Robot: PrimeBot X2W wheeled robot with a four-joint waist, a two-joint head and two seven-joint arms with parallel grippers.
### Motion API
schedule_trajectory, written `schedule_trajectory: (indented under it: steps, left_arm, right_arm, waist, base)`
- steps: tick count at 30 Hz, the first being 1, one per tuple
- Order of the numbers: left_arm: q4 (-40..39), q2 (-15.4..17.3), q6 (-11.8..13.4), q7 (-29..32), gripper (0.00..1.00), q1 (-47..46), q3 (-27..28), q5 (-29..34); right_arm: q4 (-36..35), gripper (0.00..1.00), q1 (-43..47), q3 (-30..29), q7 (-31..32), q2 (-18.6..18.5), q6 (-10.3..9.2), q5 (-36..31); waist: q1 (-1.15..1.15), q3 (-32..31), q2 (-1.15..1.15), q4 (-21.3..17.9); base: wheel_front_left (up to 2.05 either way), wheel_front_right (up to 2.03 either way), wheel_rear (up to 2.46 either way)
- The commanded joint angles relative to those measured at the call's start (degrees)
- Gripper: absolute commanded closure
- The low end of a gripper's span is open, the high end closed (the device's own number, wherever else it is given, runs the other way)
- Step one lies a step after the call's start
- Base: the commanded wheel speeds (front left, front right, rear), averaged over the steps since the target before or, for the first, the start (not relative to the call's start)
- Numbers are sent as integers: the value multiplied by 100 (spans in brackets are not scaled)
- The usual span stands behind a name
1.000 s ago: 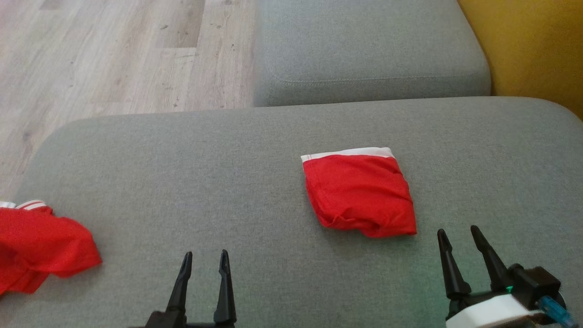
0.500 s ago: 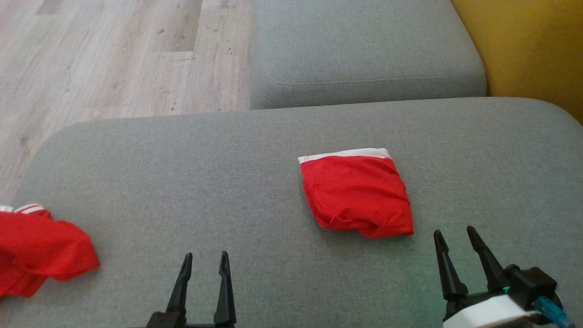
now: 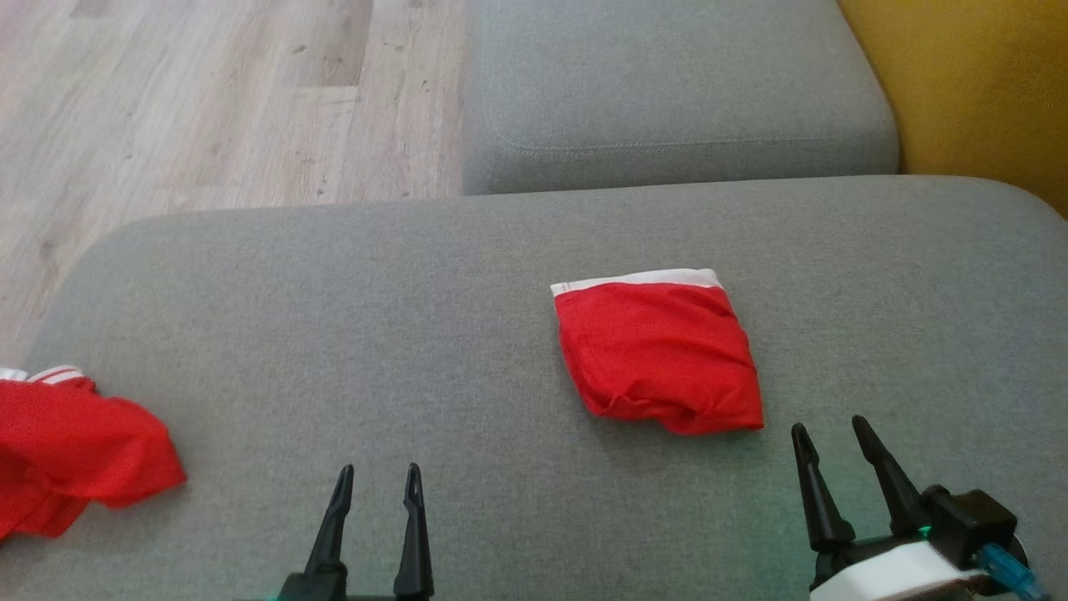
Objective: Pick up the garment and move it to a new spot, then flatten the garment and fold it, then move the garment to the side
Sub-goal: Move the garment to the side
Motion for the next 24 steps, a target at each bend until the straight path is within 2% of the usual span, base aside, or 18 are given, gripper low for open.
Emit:
schedule_trajectory:
  steps: [1,8,12,17,24]
  left_arm:
    - [-159,-7,24,-30,0,-194,203,106]
    - [-152,21,56,-30,0,-259,247,472]
    - [-148,17,20,-30,0,-311,237,571]
    - [-176,8,-42,-30,0,-567,182,638]
    - [-78,-5,-127,-30,0,-861,72,575]
  right_arm:
    - [-152,0,-131,95,-54,-107,-4,23]
    - [9,0,-331,124,-54,-240,-4,74]
    - [428,0,-707,37,47,-356,-4,208]
    - [928,0,-1557,-306,873,-503,-4,505]
    - [1563,0,-2480,-325,2081,-797,-4,1086]
  waist:
    - [0,33,0,26]
    - [0,313,0,203]
    - [0,563,0,351]
    - [0,1047,0,590]
    - [0,1363,0,816]
  base:
    - [0,0,0]
    - [0,0,0]
    - [0,0,0]
    - [0,0,0]
    - [0,0,0]
